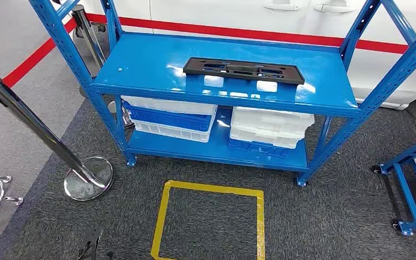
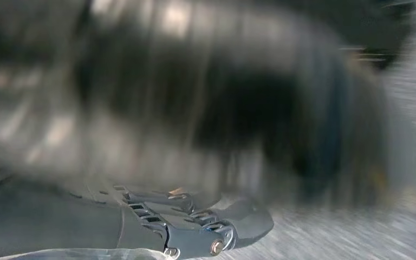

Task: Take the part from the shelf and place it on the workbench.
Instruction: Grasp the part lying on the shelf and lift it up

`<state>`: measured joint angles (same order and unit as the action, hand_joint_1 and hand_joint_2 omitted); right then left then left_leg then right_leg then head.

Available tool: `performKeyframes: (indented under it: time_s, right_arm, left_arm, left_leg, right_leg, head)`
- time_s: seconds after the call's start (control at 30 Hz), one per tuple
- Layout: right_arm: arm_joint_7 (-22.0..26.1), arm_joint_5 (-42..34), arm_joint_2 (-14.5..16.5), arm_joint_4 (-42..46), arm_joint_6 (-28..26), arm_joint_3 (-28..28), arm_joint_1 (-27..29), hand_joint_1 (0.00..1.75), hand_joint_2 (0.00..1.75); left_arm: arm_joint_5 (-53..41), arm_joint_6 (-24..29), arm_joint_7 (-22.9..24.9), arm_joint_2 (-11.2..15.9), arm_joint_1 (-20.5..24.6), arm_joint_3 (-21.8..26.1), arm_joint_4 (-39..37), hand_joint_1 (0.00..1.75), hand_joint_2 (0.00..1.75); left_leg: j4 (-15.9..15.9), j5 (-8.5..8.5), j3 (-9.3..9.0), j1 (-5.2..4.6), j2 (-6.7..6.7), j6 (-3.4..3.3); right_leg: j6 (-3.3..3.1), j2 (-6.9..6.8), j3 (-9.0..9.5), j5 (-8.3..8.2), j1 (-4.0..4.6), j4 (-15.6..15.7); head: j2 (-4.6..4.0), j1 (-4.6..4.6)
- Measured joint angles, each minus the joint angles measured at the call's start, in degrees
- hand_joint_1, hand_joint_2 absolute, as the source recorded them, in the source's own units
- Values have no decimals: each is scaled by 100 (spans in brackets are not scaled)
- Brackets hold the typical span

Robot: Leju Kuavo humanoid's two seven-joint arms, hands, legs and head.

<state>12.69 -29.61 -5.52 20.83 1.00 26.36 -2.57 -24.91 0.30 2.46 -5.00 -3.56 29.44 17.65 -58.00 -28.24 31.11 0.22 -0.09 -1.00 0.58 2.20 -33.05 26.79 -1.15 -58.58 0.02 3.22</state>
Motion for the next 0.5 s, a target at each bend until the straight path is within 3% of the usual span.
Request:
performKeyframes:
  time_s: [0.5]
  right_arm:
    - [507, 703, -508, 1347, 875, -281, -953, 0, 0]
  left_arm:
    - [-1126, -53, 115, -278, 246, 1297, -238, 0, 0]
  left_leg:
    - [-5, 5, -5, 1, -12, -2]
  right_leg:
    - [0, -14, 5, 0, 2, -1]
  head:
    - [0, -1]
